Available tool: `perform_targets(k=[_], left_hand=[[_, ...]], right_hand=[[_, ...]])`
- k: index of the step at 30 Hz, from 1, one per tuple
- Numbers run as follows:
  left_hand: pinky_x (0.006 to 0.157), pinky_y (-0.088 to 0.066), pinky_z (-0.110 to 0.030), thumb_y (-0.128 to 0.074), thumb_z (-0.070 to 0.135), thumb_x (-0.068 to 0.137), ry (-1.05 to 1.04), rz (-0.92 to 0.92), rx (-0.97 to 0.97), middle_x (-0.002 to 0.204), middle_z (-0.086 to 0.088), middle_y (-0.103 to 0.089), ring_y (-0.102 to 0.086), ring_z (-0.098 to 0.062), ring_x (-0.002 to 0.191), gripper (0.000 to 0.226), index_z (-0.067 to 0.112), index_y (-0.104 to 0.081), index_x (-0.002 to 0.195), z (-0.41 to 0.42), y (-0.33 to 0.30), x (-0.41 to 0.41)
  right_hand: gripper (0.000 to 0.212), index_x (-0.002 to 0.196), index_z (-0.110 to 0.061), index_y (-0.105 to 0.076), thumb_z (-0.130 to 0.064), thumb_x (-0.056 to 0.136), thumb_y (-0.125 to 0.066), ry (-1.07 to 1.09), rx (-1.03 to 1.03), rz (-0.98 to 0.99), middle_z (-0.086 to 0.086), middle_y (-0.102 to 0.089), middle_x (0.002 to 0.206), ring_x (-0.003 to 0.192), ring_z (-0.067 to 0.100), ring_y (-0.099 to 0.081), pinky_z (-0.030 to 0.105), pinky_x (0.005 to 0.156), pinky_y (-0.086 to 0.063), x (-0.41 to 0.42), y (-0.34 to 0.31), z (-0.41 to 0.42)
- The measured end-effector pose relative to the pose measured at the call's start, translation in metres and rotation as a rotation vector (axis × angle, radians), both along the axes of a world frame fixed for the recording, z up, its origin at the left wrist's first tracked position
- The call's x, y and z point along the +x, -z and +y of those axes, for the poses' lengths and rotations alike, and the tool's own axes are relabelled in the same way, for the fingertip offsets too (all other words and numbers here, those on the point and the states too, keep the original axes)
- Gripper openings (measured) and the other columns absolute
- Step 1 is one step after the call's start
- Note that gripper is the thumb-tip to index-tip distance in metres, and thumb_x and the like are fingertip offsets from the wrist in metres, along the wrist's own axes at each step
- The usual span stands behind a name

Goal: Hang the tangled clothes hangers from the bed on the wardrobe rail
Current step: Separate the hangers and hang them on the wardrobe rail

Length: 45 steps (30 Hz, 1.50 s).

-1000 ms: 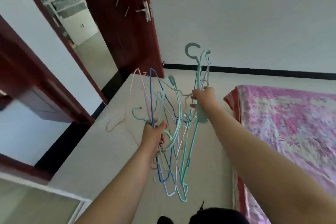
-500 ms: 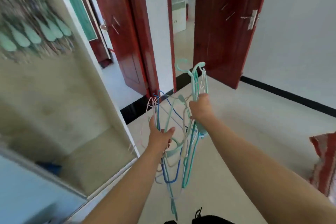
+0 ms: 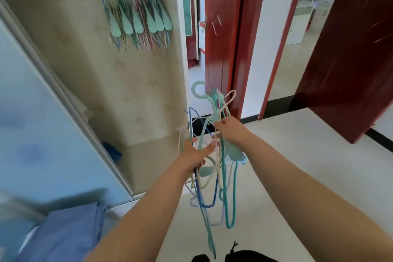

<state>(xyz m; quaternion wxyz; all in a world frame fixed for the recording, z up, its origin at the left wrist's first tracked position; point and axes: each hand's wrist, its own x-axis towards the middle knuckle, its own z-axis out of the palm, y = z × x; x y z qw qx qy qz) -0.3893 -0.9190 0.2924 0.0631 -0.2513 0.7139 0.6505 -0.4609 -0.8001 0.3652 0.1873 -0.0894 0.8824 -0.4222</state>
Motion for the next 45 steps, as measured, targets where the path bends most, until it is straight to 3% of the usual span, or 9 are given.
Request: perform_targets(k=[3,6,13,18,24,30,32,36,45], left_hand=[[0.078,-0.058,-0.033,-0.071,0.047,0.080,-0.102,0.028,0.158,0.117,-0.014,-0.062,-0.066,-0.017,0.074,0.076,0.021,-0.029,0.138,-0.007,0.015,-0.003],[0.080,-0.056,-0.035,-0.073,0.043,0.080,-0.111,0.029,0.281,0.122,-0.016,-0.060,-0.067,-0.016,0.077,0.077,0.019,-0.029,0.139,-0.012,0.022,-0.003],[0.076,-0.050,-0.038,-0.086,0.038,0.057,-0.125,-0.003,0.454,0.089,-0.007,-0.062,-0.055,-0.020,0.078,0.081,0.022,-0.045,0.125,-0.025,0.021,0.010],[0.101,-0.044,-0.052,-0.090,0.053,0.054,-0.142,-0.011,0.434,0.124,-0.017,-0.060,-0.059,-0.033,0.109,0.105,0.017,-0.040,0.139,-0.048,0.037,0.017],[0.070,-0.053,-0.034,-0.078,0.023,0.079,-0.218,-0.054,0.468,0.083,-0.006,-0.065,-0.063,-0.014,0.064,0.051,0.026,-0.043,0.117,-0.073,0.044,0.048],[0.049,-0.046,-0.024,-0.076,0.018,0.081,-0.498,-0.061,0.078,0.113,-0.016,-0.056,-0.059,-0.024,0.074,0.088,0.018,-0.018,0.148,-0.122,0.056,0.074],[0.037,-0.040,-0.016,-0.068,0.010,0.086,-0.582,-0.061,0.082,0.090,-0.013,-0.055,-0.051,-0.020,0.057,0.076,0.012,-0.023,0.146,-0.149,0.056,0.087],[0.038,-0.041,-0.018,-0.068,0.009,0.084,-0.602,-0.125,0.251,0.060,-0.009,-0.055,-0.048,-0.015,0.044,0.012,0.001,-0.059,0.085,-0.208,0.065,0.117],[0.043,-0.045,-0.020,-0.049,0.017,0.098,-0.529,-0.006,0.578,0.047,-0.002,-0.055,-0.052,-0.011,0.038,0.030,0.009,-0.051,0.069,-0.290,0.070,0.151]], right_hand=[[0.032,0.072,-0.003,-0.048,-0.016,0.101,-0.043,-0.085,-0.064,-0.042,0.008,-0.050,0.066,0.042,-0.001,-0.056,0.009,0.037,-0.040,-0.011,0.003,-0.015],[0.027,0.086,0.000,-0.056,-0.022,0.097,-0.045,-0.160,-0.054,-0.059,0.021,-0.064,0.095,0.086,0.026,-0.069,0.038,0.068,-0.059,-0.017,0.008,-0.035],[0.021,0.084,-0.007,-0.043,-0.020,0.099,-0.039,-0.324,0.090,0.007,0.004,-0.043,0.065,0.055,0.016,-0.042,0.027,0.049,-0.033,-0.012,0.015,-0.069],[0.030,0.074,-0.009,-0.043,-0.022,0.100,-0.037,-0.325,0.068,-0.004,0.004,-0.042,0.067,0.059,0.018,-0.042,0.027,0.062,-0.037,-0.004,0.026,-0.091],[0.029,0.108,-0.007,-0.053,-0.033,0.096,-0.049,-0.381,0.024,-0.072,0.009,-0.056,0.089,0.084,0.027,-0.059,0.029,0.070,-0.043,0.019,0.043,-0.112],[0.016,0.103,-0.008,-0.049,-0.023,0.097,-0.049,-0.386,-0.112,-0.210,0.007,-0.048,0.083,0.077,0.025,-0.053,0.043,0.075,-0.055,0.050,0.040,-0.147],[0.014,0.105,-0.004,-0.050,-0.014,0.096,-0.048,-0.359,-0.117,-0.260,0.013,-0.046,0.089,0.079,0.029,-0.054,0.043,0.064,-0.058,0.051,0.029,-0.159],[0.009,0.103,-0.006,-0.050,-0.008,0.095,-0.053,-0.349,-0.229,-0.393,0.011,-0.050,0.086,0.075,0.023,-0.057,0.031,0.042,-0.053,0.046,0.018,-0.184],[0.011,0.069,-0.006,-0.057,-0.004,0.078,-0.064,-0.101,-0.218,-0.228,0.017,-0.052,0.063,0.049,0.024,-0.045,0.035,0.058,-0.041,0.032,0.014,-0.215]])
